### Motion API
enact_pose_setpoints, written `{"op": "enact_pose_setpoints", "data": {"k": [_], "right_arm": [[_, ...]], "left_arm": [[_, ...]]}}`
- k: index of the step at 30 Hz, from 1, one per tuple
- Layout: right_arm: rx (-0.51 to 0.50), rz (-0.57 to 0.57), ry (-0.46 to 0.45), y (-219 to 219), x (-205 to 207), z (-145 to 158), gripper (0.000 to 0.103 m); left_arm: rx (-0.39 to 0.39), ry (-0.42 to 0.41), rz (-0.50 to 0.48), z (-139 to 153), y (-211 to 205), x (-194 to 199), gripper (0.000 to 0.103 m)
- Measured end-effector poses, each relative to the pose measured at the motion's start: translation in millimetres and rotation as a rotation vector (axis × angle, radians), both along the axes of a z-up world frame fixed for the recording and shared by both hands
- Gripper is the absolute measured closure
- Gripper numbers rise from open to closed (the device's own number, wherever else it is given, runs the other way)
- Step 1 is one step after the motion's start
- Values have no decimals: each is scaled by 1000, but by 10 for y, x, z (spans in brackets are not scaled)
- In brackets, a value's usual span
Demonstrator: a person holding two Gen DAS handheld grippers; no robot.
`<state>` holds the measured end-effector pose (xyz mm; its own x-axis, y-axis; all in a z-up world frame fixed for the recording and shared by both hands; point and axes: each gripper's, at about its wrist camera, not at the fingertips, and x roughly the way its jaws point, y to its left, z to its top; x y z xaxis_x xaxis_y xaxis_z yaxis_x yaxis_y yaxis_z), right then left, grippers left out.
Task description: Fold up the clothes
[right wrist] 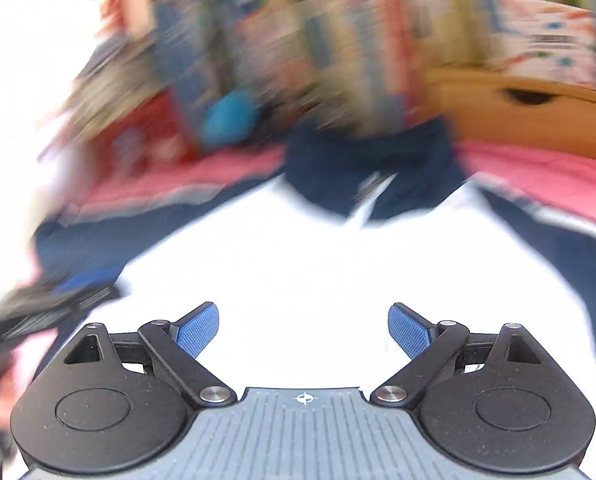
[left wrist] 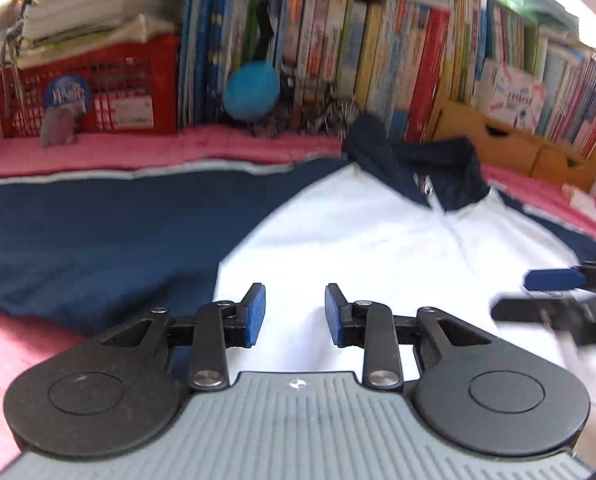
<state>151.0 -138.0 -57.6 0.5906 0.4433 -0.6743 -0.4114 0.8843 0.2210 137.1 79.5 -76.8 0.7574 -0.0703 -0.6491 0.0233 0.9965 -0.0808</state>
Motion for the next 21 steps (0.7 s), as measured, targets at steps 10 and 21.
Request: {"op": "enact_pose_setpoints", "data": {"k": [10,21], "right_arm": [[-213,-308,-122,-1273,-159,-218,9],[-410,-1058,-52,-3191,-298,-68,26]], "left_arm": [[129,-47,44,-74,-9,-54,52],[127,-36,82,-83,43,-17,35]]}}
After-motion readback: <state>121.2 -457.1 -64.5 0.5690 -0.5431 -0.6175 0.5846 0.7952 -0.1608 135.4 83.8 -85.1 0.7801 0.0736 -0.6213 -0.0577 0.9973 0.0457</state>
